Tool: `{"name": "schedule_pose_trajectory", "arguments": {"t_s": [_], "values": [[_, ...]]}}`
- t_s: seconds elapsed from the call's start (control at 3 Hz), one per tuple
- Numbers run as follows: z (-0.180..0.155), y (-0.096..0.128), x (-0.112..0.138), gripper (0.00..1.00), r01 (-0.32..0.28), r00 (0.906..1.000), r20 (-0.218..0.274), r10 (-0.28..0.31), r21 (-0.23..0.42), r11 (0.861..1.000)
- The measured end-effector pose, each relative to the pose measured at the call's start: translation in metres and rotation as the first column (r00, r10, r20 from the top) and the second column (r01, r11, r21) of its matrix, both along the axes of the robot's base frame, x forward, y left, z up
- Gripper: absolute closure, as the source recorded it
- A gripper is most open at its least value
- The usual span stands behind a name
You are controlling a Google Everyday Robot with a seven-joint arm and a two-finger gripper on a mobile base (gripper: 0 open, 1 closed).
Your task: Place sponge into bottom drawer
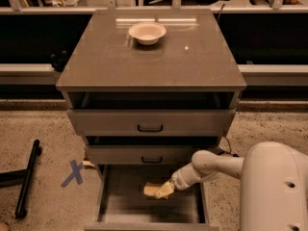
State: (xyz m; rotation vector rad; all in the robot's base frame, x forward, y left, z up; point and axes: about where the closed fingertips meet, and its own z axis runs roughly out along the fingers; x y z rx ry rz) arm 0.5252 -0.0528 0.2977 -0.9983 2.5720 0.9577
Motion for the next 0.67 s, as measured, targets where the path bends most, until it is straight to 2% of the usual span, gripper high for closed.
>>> {"name": "schedule_pose_trajectory", "arguments": {"t_s": [0.33, 0.67], "values": [[-0.034, 0.016, 0.015, 0.97, 0.003, 0.9997, 0.022, -0.003, 0.037, 0.999], [-0.056, 0.023, 0.023, 0.74, 0.007, 1.0, -0.006, -0.007, 0.073, 0.997]]}}
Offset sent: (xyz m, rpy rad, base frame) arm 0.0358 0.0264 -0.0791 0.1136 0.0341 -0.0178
